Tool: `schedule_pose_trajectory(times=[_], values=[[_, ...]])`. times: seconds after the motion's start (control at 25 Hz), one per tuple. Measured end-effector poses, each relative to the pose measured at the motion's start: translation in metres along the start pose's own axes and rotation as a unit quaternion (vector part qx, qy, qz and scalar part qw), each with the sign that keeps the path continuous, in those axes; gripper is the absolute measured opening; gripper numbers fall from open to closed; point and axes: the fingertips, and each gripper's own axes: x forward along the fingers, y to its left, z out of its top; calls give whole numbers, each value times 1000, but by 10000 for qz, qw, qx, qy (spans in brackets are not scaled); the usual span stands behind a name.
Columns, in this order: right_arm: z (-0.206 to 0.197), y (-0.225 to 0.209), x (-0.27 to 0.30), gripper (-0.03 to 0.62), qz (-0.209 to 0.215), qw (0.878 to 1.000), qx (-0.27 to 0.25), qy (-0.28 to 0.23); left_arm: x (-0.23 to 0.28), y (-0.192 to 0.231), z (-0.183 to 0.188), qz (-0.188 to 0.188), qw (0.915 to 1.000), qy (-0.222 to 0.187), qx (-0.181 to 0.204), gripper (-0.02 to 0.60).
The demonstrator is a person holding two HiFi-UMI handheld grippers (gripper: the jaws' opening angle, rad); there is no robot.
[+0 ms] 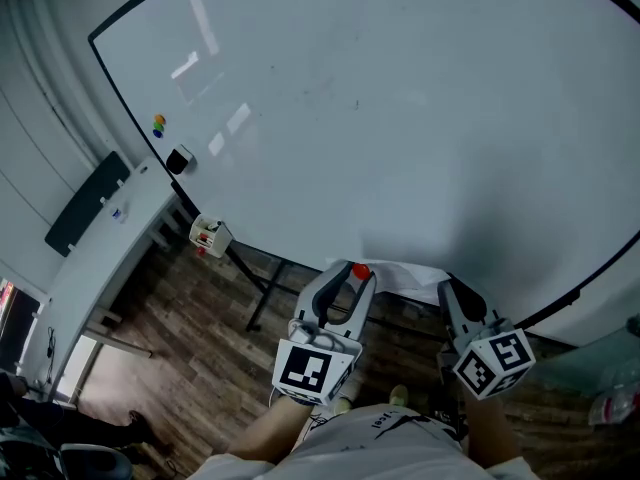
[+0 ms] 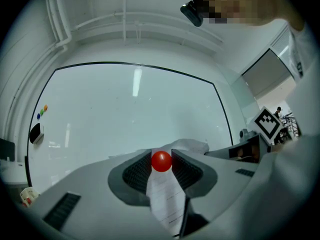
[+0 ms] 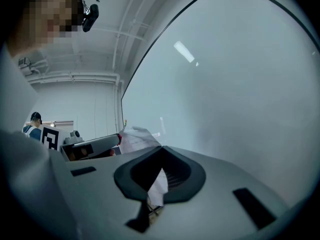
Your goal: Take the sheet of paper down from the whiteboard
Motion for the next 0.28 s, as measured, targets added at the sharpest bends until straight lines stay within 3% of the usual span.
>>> schedule_pose_trajectory(times=[0.28], values=[[2, 2, -3, 12, -20, 10000, -6, 7, -4, -1, 2, 31, 10000, 0, -30, 133]])
